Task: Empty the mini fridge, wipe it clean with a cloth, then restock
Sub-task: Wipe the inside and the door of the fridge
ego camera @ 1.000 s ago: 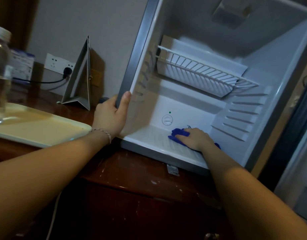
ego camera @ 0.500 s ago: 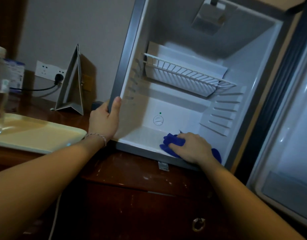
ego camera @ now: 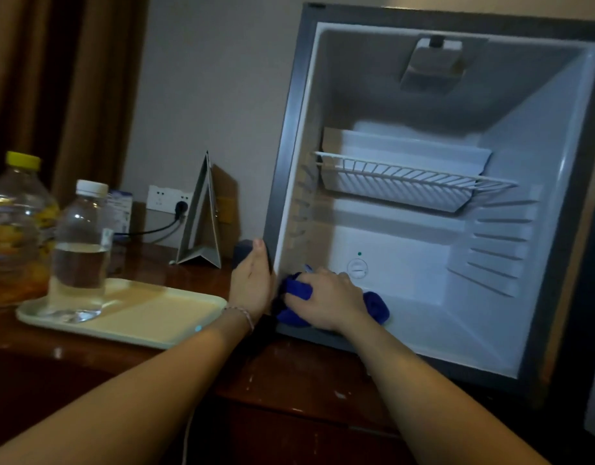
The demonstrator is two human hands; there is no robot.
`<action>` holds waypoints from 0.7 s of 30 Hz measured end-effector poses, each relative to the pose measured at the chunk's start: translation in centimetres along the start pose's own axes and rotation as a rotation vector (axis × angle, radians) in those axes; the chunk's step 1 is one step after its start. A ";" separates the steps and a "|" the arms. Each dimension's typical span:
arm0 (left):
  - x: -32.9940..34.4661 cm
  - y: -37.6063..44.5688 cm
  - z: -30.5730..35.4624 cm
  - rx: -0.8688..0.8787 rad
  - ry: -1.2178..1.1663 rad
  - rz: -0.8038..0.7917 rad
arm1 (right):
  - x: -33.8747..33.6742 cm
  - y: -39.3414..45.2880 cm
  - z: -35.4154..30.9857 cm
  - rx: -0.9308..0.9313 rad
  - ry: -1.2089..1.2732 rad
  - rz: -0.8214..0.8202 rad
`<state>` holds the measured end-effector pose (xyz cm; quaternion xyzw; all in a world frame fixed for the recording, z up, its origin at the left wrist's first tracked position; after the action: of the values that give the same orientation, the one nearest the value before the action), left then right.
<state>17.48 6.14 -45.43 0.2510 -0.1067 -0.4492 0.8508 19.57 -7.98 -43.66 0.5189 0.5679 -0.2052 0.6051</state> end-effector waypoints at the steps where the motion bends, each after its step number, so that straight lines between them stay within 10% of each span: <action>1: 0.0 0.1 -0.1 0.001 -0.001 -0.003 | 0.1 0.2 -0.2 -0.006 0.003 -0.004; 21: 0.4 0.2 0.0 -0.171 -0.095 -0.084 | 0.3 -0.1 0.6 -0.072 -0.128 -0.046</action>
<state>17.87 5.94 -45.35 0.1600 -0.0977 -0.5034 0.8435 19.83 -8.48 -44.06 0.4693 0.5468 -0.2315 0.6536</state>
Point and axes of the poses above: each hand's wrist, its own y-axis towards the middle knuckle, its own x-axis out of the palm, z = x × y, the point moved 1 cm from there along y, towards the middle knuckle, and after that the axes turned 7 degrees about y, right-handed, at the moved point
